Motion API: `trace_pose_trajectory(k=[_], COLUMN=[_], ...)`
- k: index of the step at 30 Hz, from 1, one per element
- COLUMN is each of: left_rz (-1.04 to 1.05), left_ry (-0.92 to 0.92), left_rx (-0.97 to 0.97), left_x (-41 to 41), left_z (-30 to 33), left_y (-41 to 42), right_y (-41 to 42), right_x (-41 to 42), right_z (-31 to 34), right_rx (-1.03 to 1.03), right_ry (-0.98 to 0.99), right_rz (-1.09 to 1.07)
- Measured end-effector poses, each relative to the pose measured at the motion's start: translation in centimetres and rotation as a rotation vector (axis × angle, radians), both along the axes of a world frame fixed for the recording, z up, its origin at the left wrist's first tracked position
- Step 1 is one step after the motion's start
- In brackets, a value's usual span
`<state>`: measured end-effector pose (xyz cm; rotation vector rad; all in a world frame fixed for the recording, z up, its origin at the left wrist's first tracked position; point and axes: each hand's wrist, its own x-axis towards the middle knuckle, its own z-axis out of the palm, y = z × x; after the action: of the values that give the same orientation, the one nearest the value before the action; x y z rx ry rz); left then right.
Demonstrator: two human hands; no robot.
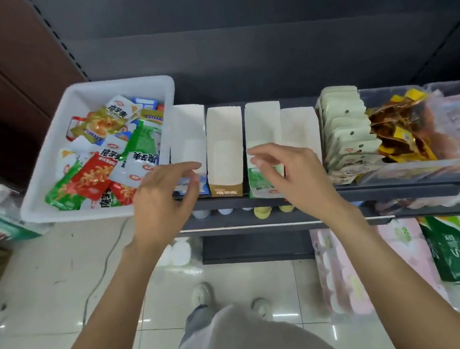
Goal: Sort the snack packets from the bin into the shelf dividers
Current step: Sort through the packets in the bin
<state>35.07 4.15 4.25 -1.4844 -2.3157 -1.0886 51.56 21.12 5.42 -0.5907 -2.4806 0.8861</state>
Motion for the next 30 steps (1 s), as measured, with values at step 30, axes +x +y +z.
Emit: trace_pose_trajectory(k=[30], left_rz=[0.044], left_ry=[-0.318], left_rx=[-0.253], left_x=[-21.4], left_z=[-3.0], left_y=[-6.2], right_y=[-10.0], right_x=[-22.7], right_z=[-0.1], right_rx=[0.304], right_ry=[0.026], right_rz=[-0.334])
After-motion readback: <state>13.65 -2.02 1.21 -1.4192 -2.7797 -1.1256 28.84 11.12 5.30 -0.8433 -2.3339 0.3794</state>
